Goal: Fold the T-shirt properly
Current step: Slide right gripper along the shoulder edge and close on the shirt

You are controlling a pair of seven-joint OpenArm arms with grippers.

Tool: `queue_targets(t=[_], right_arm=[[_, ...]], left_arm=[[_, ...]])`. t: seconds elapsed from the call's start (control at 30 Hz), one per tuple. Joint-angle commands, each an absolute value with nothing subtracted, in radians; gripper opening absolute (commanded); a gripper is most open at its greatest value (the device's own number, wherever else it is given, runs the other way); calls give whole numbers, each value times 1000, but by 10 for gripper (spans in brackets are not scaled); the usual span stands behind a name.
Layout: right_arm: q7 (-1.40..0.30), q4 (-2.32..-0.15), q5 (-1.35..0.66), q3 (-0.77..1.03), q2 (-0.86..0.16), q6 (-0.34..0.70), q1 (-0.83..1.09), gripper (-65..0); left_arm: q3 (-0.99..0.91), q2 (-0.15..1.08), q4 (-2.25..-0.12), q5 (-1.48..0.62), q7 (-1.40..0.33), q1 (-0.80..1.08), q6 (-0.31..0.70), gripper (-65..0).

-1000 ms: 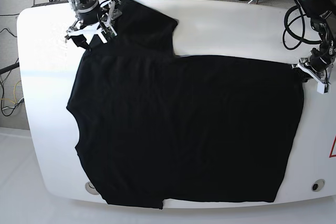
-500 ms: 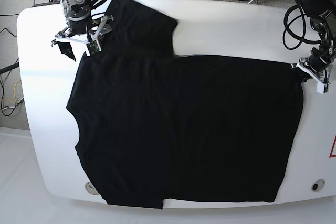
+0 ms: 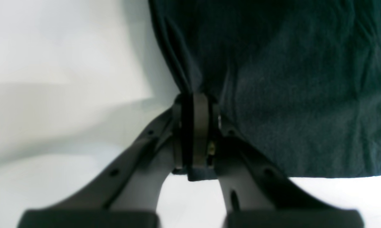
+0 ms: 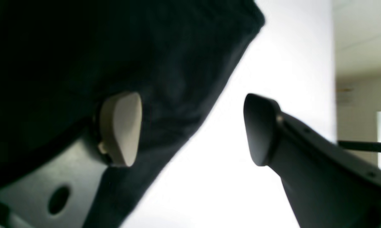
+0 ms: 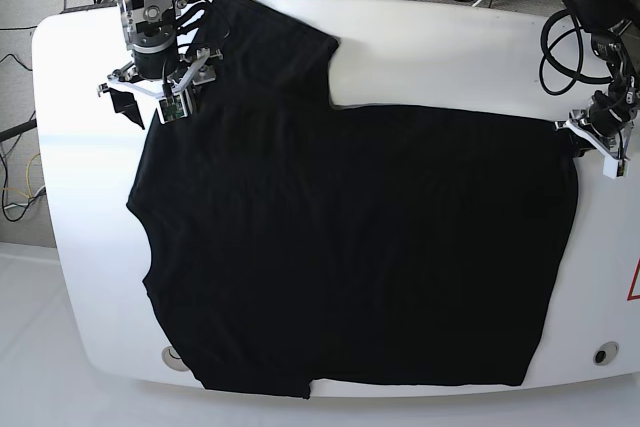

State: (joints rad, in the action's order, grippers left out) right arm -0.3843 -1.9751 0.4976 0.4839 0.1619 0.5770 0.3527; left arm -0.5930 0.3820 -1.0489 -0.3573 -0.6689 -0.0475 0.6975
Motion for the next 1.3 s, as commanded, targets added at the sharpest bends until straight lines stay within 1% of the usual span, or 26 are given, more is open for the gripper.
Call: queue_targets(t=[0.0,0.1,0.17,0.3,0.43,0.67,0.93,1.27], right_arm=[[-440,-1994,407,526,157,596,315,-134],[-541,-1995,312,578,157,627,283,-79],[-590,-1995,255,610,157,648,268,-62],[-661,-1997,145,677,157,697,246,-62],[-728,-1994,51,731,153,698,231,-62],[-880,-1991,-79,762,111,698,214,-62],[-974,-1962,-193,765,96,698,213,-62],[-1000,-1830,-300,762,74,698,213,-62]], left_arm=[[-591,390,-1050,-315,-734,-44,698,-642],[-591,392,-1050,-315,-734,-44,698,-642],[-591,392,-1050,-315,-734,-44,698,-642],[-591,394,-1050,-315,-734,-44,698,-642],[-591,394,-1050,-314,-734,-42,698,-642],[-588,394,-1064,-314,-734,-22,698,-642],[-584,389,-1129,-314,-734,1,698,-642],[-585,389,-1139,-314,-734,5,698,-642]])
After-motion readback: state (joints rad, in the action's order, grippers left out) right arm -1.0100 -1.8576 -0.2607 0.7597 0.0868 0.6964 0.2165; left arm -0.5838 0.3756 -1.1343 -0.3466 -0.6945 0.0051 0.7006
